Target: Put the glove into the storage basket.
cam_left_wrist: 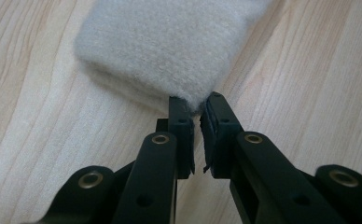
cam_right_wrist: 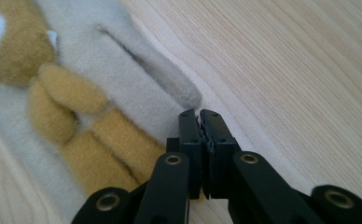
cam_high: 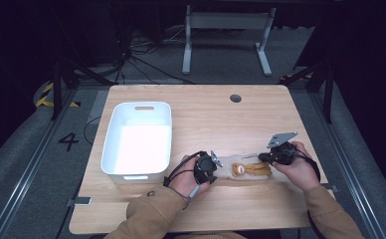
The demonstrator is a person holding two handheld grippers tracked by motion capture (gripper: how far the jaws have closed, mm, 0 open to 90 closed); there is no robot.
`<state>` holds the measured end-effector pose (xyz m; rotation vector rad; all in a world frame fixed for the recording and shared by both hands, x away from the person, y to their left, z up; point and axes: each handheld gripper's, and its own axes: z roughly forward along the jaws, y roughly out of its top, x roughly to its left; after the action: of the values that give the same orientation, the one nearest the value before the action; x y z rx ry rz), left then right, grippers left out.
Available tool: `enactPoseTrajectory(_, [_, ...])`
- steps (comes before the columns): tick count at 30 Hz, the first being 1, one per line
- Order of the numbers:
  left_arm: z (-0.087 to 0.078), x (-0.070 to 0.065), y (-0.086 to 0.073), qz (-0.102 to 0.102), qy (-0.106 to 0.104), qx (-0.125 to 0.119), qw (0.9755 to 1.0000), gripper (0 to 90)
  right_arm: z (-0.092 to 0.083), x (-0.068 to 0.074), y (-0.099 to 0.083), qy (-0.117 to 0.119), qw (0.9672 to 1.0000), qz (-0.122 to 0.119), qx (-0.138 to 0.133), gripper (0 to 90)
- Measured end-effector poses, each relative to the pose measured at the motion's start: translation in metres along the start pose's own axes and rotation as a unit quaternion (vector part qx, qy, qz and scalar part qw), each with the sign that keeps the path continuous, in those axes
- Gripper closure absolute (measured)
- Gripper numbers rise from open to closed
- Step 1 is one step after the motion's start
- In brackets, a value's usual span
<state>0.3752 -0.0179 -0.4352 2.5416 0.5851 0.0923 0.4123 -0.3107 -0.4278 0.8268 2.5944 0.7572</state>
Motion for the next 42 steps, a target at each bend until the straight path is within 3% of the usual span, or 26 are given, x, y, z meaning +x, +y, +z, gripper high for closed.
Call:
enactPoseTrajectory(6, [0.000, 0.001, -0.001, -0.006, -0.005, 0.003, 1.0000, 82.0, 0.003, -0.001, -0.003, 0.009, 0.9999, 0.005, 0.008, 85.9])
enactPoseTrajectory(14, [-0.011, 0.006, -0.001, -0.018, -0.008, 0.011, 0.9998, 68.3, -0.008, -0.007, -0.006, 0.001, 0.9998, 0.018, -0.006, 84.0])
enactPoseTrajectory(22, [-0.032, 0.008, 0.006, -0.020, -0.004, -0.024, 0.9995, 54.6, -0.022, -0.011, -0.011, -0.007, 0.9989, 0.037, -0.027, 79.2])
enactPoseTrajectory(28, [-0.035, 0.008, 0.017, -0.020, -0.008, -0.044, 0.9988, 46.2, -0.034, -0.014, -0.019, -0.004, 0.9968, 0.067, -0.044, 69.7])
enactPoseTrajectory(33, [-0.033, 0.009, 0.027, -0.013, -0.011, -0.050, 0.9986, 40.4, -0.043, -0.017, -0.025, -0.003, 0.9962, 0.074, -0.046, 63.5])
enactPoseTrajectory(35, [-0.032, 0.009, 0.031, -0.010, -0.012, -0.048, 0.9987, 38.4, -0.046, -0.019, -0.030, -0.003, 0.9941, 0.097, -0.047, 60.7])
enactPoseTrajectory(37, [-0.031, 0.009, 0.034, -0.006, -0.017, -0.051, 0.9986, 35.9, -0.049, -0.020, -0.034, -0.009, 0.9930, 0.104, -0.055, 56.6])
enactPoseTrajectory(42, [-0.028, 0.011, 0.041, -0.006, -0.025, -0.046, 0.9986, 30.7, -0.056, -0.023, -0.040, 0.003, 0.9903, 0.128, -0.055, 49.7])
